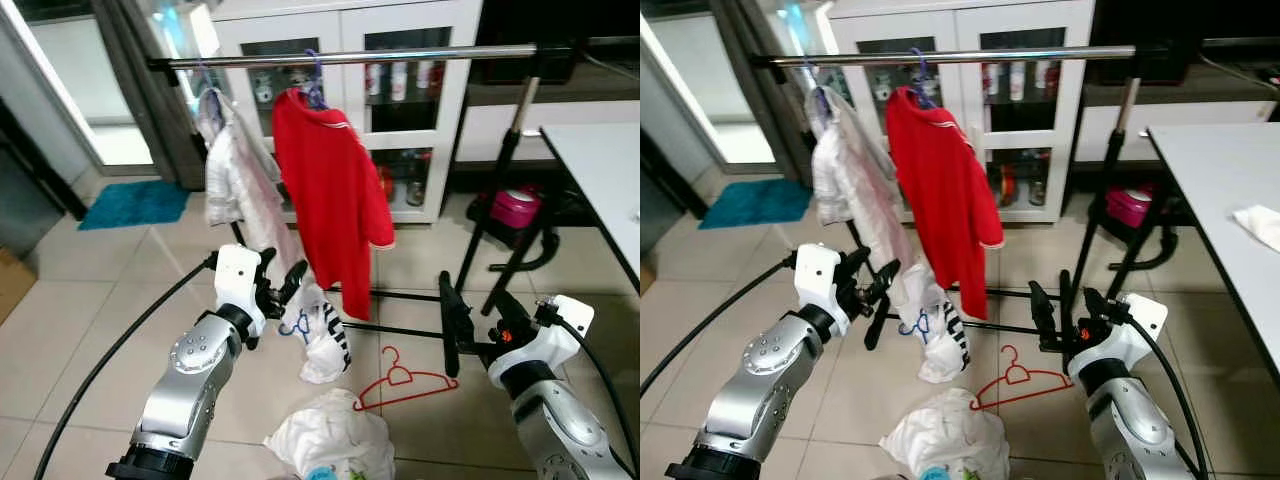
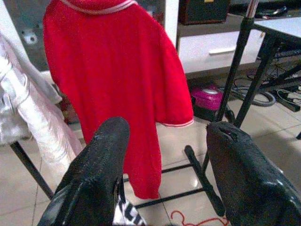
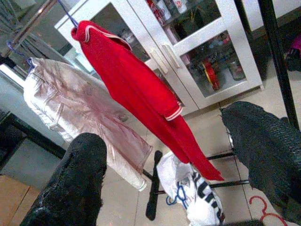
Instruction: Hang hanger
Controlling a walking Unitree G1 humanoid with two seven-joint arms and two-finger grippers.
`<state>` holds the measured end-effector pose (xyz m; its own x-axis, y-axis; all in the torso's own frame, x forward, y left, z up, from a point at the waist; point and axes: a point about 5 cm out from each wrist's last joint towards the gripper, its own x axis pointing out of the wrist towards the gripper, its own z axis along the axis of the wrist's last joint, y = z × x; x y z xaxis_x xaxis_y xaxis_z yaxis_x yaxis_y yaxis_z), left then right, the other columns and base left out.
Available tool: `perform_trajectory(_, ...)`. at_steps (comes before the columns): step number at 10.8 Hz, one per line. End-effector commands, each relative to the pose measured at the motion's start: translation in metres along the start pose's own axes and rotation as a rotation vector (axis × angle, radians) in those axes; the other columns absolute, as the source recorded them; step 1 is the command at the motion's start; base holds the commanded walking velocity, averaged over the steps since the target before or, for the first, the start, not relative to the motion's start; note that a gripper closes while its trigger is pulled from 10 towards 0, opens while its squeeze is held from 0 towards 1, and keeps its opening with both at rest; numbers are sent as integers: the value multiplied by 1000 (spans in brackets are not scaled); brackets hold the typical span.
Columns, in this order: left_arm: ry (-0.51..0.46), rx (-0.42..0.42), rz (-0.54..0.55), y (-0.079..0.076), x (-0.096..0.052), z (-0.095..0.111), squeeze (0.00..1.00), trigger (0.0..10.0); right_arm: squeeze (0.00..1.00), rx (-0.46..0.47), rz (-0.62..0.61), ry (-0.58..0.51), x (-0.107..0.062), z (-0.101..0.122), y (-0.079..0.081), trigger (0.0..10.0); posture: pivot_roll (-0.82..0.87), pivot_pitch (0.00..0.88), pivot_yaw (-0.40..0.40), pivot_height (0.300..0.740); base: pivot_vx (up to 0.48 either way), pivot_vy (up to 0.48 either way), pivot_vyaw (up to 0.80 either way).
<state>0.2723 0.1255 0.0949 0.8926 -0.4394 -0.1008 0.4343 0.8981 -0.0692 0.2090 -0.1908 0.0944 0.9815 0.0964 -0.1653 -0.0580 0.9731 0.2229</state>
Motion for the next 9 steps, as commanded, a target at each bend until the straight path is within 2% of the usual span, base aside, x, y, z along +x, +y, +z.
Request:
perform_trajectory(1,-1,14,-5,1,0,3,0,10000,0,0,-22,20,-2,-2,0,10000,-77,0,145,740,0,334,0)
perform_trajectory(3,-11,24,4,-1,3,8,0,10000,0,25,-40,24,-2,-3,0,10000,-71,0,141,740,0,332,0)
perform_trajectory(7,-7,19,0,-4,4,7,0,10000,0,4,-59,30,1,-2,-2,10000,-75,0,138,740,0,337,0)
perform_trajectory(9,-11,9,17,-4,6,7,0,10000,0,-58,-61,54,2,1,-3,10000,-92,0,116,740,0,360,0)
